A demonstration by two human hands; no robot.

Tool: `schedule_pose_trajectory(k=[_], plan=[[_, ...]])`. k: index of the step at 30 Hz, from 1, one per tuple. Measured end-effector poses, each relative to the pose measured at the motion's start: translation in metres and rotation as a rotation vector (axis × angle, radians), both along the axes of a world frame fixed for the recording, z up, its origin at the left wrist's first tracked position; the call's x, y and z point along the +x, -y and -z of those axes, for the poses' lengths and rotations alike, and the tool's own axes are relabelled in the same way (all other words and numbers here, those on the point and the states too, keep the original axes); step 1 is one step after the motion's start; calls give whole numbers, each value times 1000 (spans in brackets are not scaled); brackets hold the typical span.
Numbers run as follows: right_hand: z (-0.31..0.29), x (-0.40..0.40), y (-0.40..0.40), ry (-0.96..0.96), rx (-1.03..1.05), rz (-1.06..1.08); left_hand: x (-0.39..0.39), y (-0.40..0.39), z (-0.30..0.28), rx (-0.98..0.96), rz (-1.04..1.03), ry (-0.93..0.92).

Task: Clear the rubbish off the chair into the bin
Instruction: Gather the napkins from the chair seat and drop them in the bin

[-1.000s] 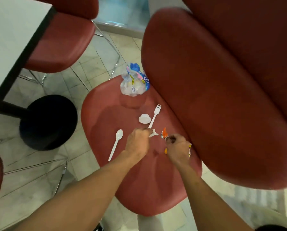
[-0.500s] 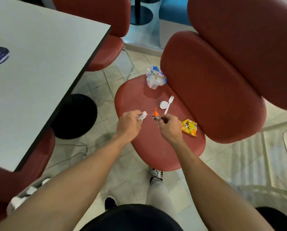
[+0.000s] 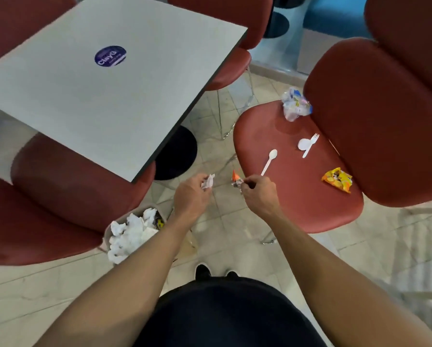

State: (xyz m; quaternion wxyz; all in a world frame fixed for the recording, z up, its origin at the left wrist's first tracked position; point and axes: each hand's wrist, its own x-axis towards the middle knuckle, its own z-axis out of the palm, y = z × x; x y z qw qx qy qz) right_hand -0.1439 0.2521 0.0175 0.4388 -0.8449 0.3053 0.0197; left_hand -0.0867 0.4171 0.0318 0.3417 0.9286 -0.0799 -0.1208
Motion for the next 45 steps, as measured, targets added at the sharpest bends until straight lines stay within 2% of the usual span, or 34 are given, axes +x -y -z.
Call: schedule_pose_trajectory(k=[9,17,26,29,32,36,39,45], plan=[[10,-8,-91,-74,44,-329,-55,-131,30,72,-492,-167],[25,0,-180,-169,-8,-429,-63,-228,60,61,-608,-235],[73,33,-271,-293,-77,-498,-39,-271,104,15,-431,-282],[91,40,-293,-301,-79,-471,-33,-281,123,58,-295,-317],[108,41,-306,-378,-31,-483,-32,-287,136,186,-61,-295],[125,32,-316,-482,-92,-706,-39,-289,153,479,236,-294],[131,26,-320,-548,-121,-776,-43,-286,163,591,310,-329],[125,20,-310,-553,-103,-752,-36,-280,169,678,358,-391]])
